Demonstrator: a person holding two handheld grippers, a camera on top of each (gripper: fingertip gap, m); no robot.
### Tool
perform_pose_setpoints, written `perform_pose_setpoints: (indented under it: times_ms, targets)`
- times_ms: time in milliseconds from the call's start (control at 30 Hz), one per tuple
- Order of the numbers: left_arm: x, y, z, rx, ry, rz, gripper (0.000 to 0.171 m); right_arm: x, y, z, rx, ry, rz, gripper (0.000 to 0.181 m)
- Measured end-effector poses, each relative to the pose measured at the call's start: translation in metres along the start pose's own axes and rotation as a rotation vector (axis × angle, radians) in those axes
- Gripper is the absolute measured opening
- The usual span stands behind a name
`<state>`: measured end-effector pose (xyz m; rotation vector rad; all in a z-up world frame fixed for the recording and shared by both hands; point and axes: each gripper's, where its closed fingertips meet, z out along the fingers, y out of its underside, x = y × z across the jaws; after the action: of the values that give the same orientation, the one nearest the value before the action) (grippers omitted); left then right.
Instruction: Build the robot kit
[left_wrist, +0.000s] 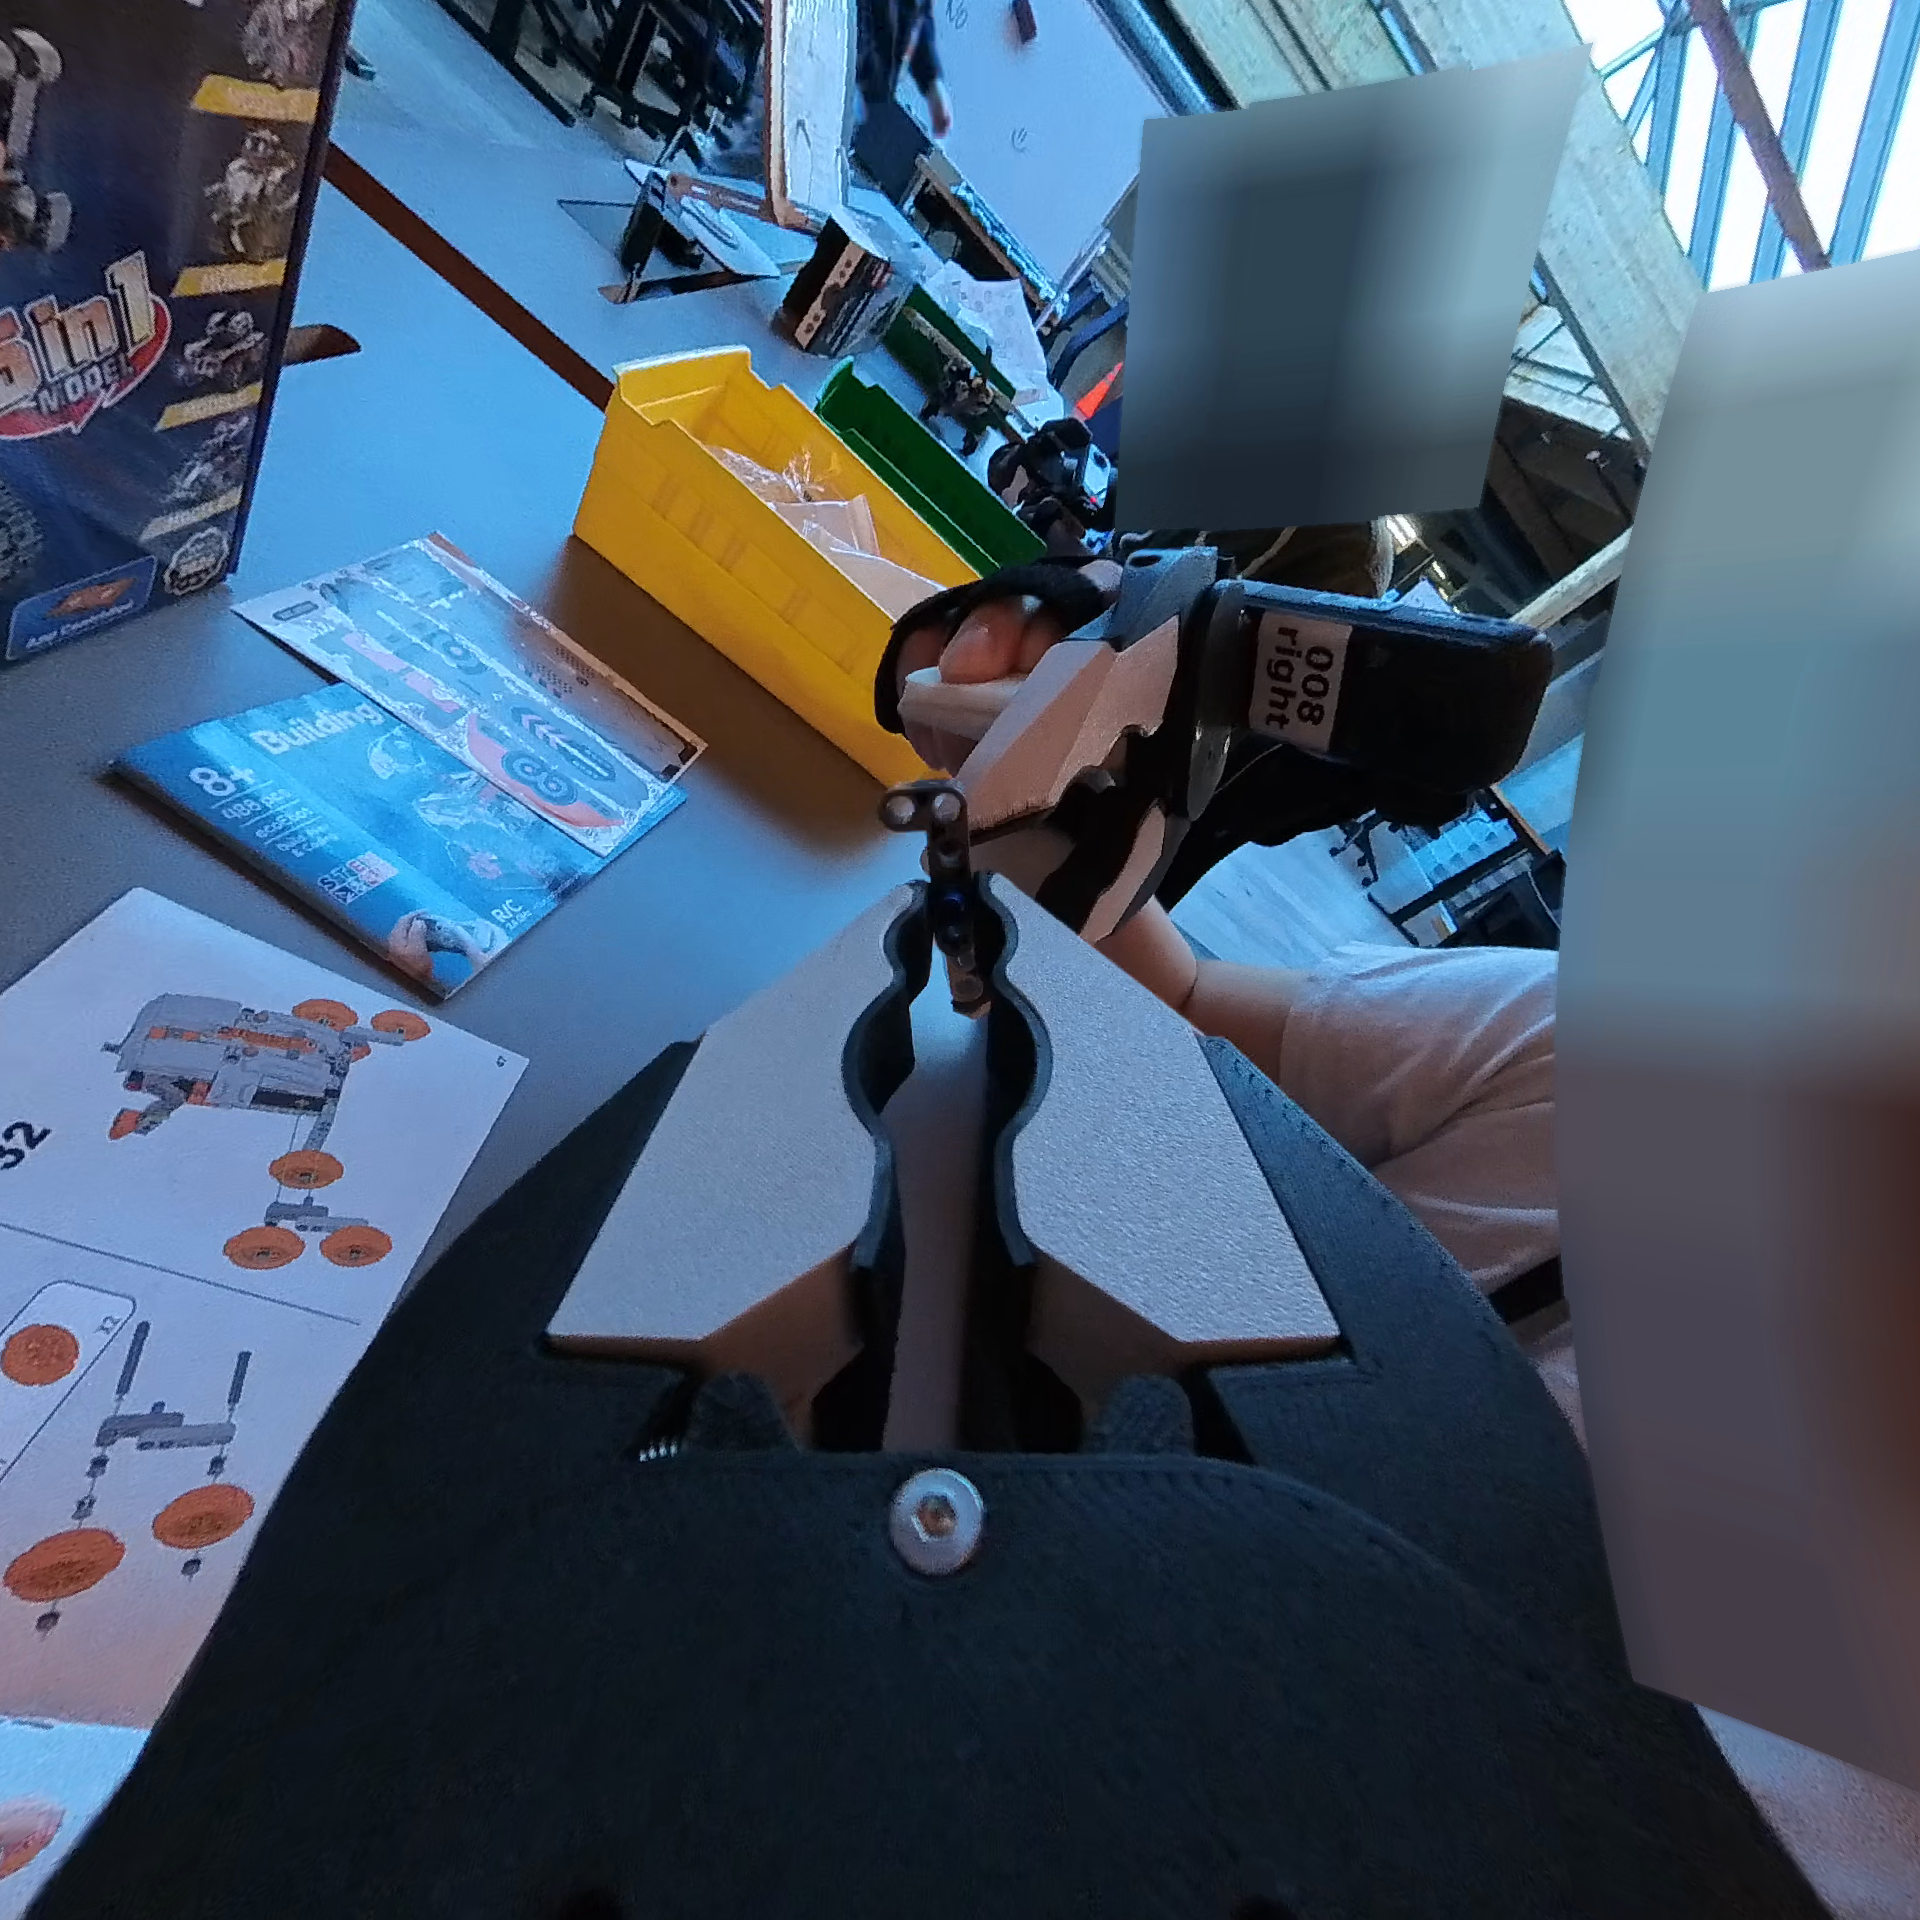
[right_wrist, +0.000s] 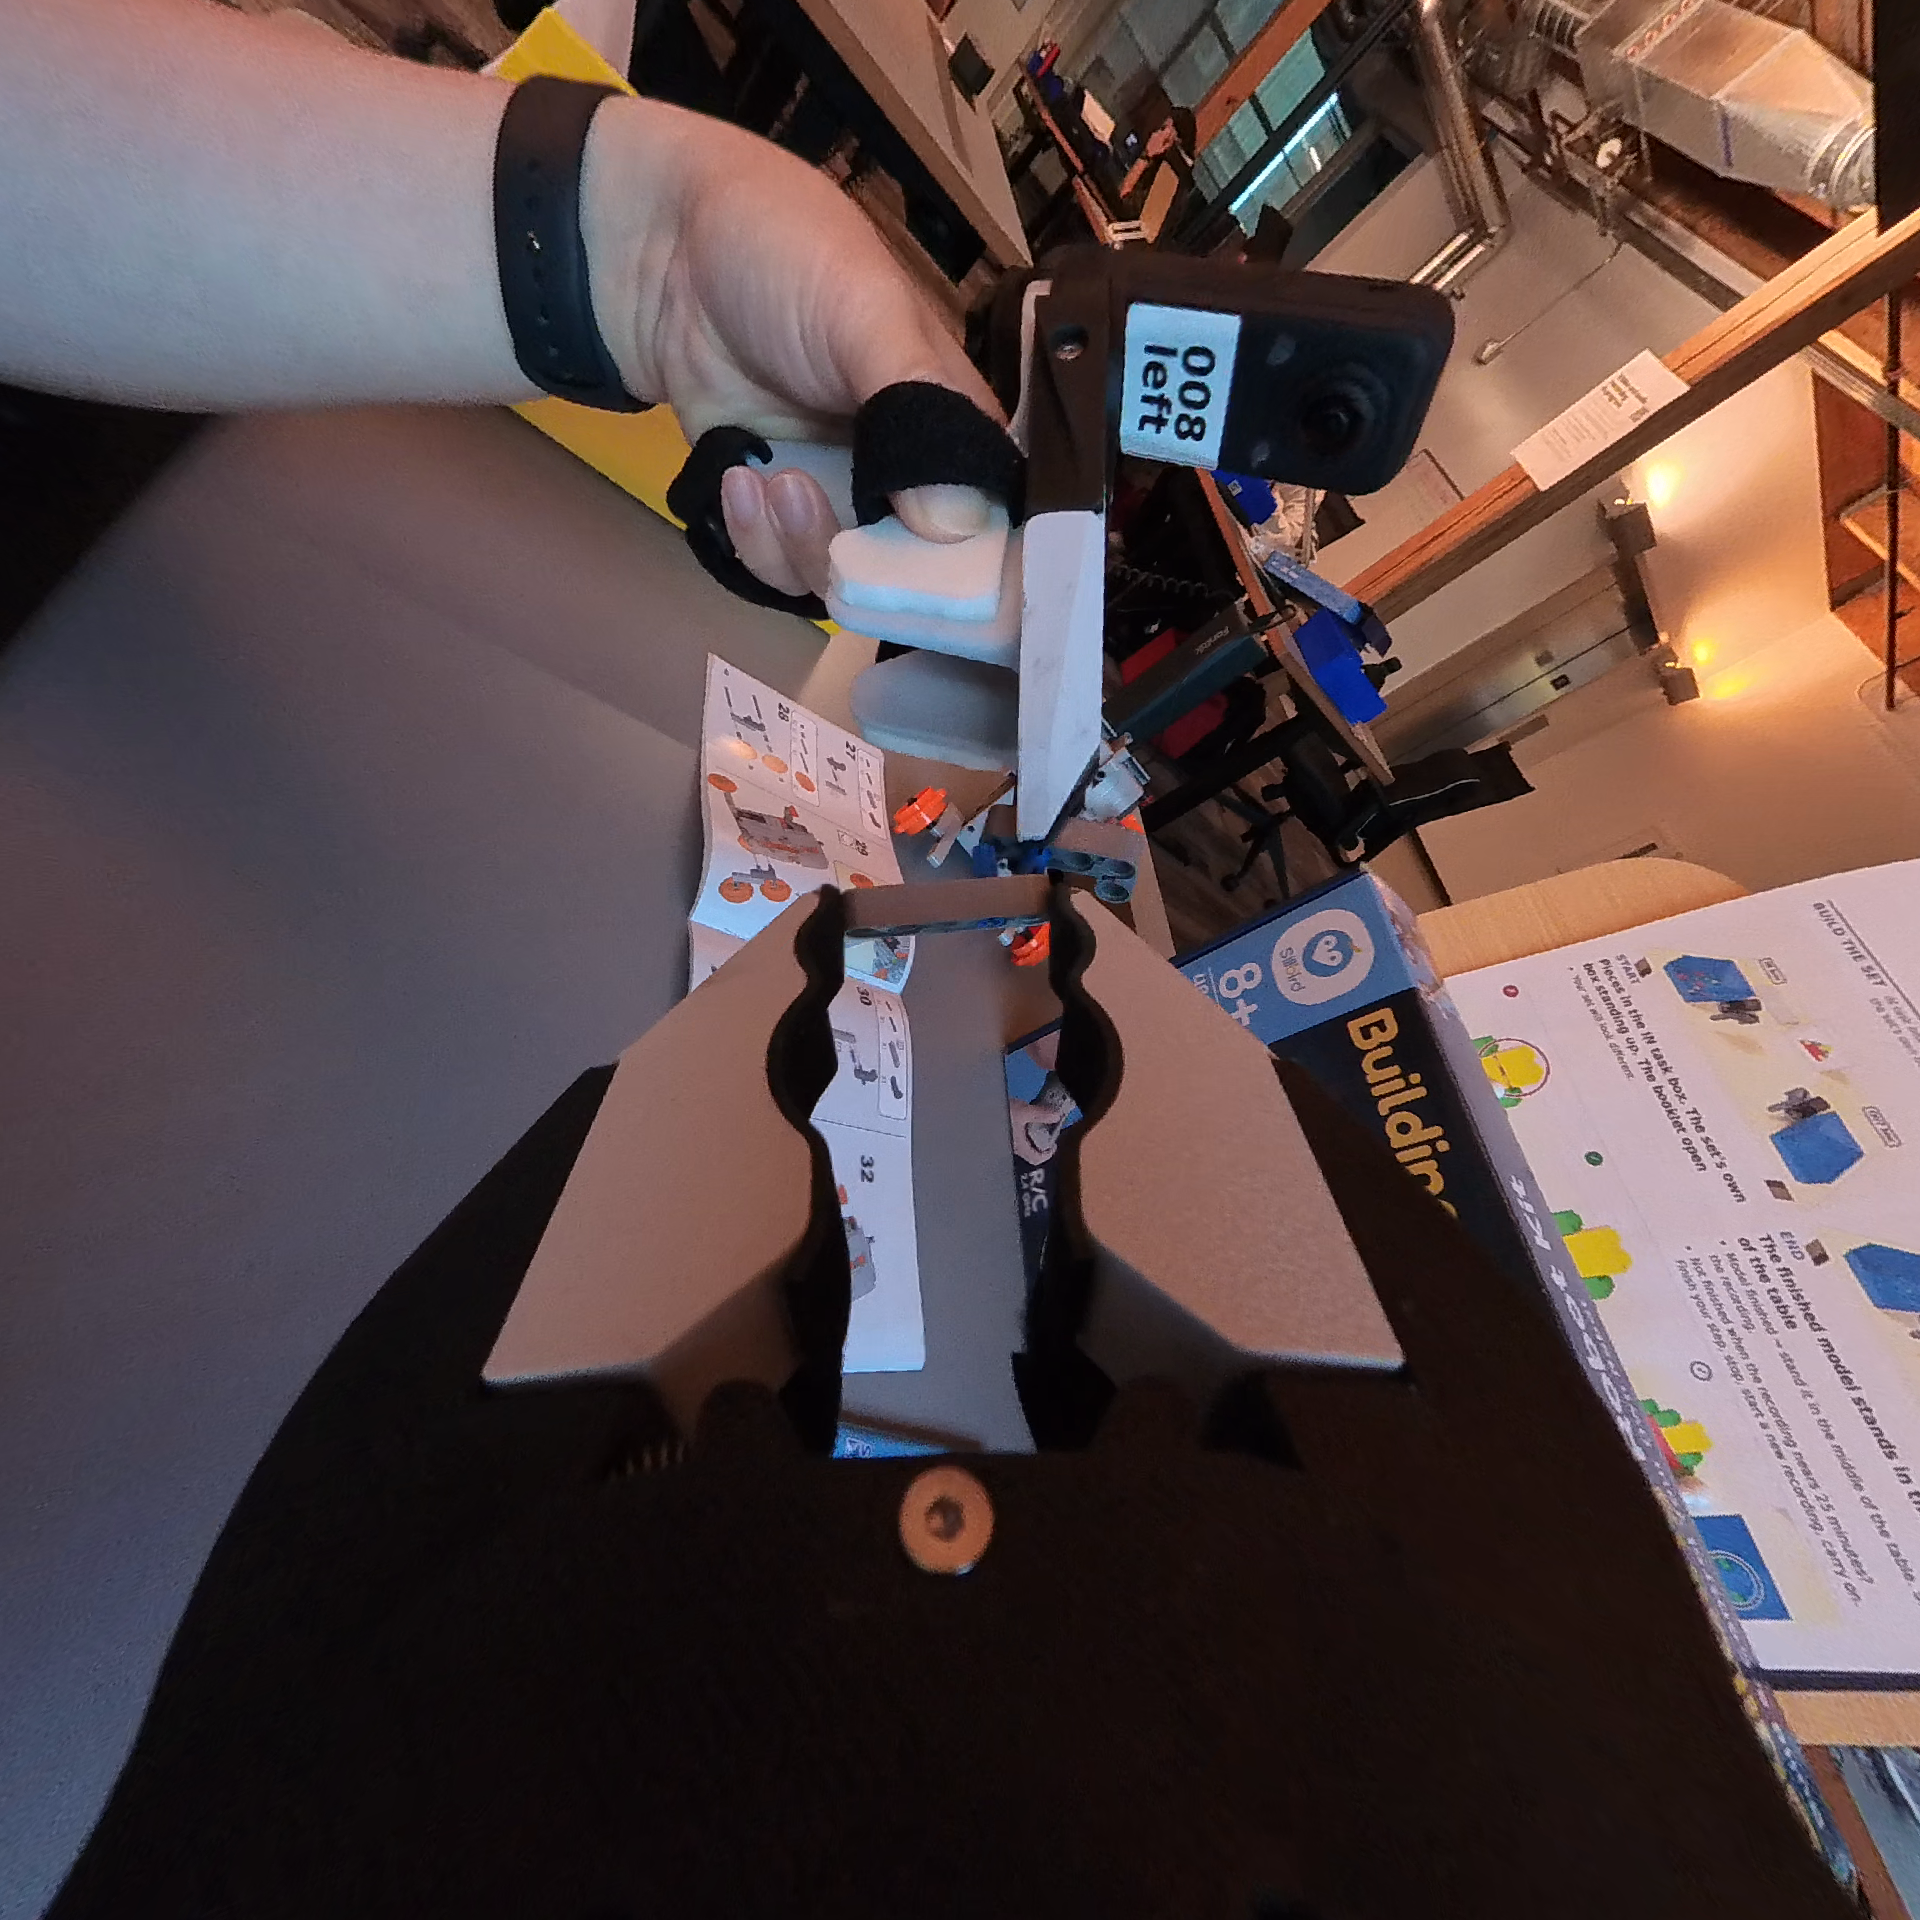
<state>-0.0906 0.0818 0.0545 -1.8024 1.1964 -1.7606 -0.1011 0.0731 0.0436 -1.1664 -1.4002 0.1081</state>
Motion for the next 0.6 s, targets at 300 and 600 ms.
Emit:
perform_pose_setpoints:
  times_ms: [300,600]
  targets:
    - [0.001,-0.009,0.0,0.048,-0.048,0.064,0.005,0.01,-0.001,0.0,0.0,0.053,0.038,0.038]
    - [-0.002,-0.015,0.002,0.091,-0.062,0.071,0.004,0.016,0.001,-0.001,-0.01,0.086,0.057,0.037]
